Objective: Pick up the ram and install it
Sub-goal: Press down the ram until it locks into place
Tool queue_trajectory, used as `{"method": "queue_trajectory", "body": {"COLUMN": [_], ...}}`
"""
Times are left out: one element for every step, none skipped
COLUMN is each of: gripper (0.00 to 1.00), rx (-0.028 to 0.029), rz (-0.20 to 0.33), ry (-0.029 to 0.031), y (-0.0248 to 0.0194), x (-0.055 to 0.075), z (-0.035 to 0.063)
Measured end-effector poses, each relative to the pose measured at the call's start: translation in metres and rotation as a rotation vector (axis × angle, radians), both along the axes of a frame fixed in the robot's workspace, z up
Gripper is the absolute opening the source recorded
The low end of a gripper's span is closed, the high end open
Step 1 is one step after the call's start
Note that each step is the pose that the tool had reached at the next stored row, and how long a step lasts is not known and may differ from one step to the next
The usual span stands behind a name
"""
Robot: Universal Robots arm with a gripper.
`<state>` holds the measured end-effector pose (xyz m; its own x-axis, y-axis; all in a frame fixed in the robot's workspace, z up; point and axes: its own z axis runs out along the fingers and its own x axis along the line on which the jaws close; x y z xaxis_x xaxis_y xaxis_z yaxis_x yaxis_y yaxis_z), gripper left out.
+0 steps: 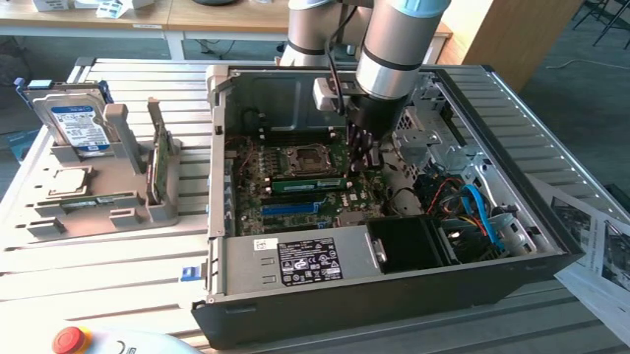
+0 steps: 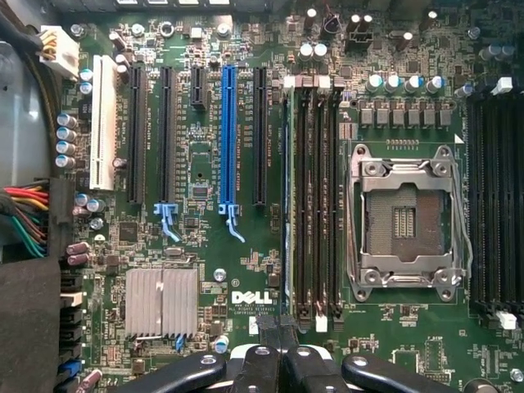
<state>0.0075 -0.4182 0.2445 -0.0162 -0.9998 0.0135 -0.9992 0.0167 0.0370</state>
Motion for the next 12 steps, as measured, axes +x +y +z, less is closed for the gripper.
{"method": "queue_trajectory", "body": {"gripper": [0.11, 0.11, 0.11, 0.11, 0.11, 0.11, 0.11, 0.11, 0.11, 0.11, 0.11, 0.11], "rx": [-0.0001, -0.0001, -0.0001, -0.0001, 0.0, 0.0, 0.0001, 0.0003, 0.0004, 0.0002, 0.0, 0.0001], "rz": [0.0, 0.0, 0.0, 0.0, 0.0, 0.0, 0.0, 0.0, 0.0, 0.0, 0.0, 0.0], "ry": [0.0001, 0.0001, 0.0001, 0.0001, 0.0, 0.0, 0.0, -0.0001, -0.0001, 0.0, -0.0001, 0.0], "y": [0.0, 0.0, 0.0, 0.0, 0.0, 0.0, 0.0, 0.0002, 0.0008, 0.0019, 0.0033, 0.0048], "x": [0.0, 0.0, 0.0, 0.0, 0.0, 0.0, 0.0, 0.0, 0.0, -0.0001, 0.0, 0.0], "z": [0.0, 0.0, 0.0, 0.0, 0.0, -0.0001, -0.0001, -0.0003, -0.0005, -0.0006, -0.0008, -0.001]}}
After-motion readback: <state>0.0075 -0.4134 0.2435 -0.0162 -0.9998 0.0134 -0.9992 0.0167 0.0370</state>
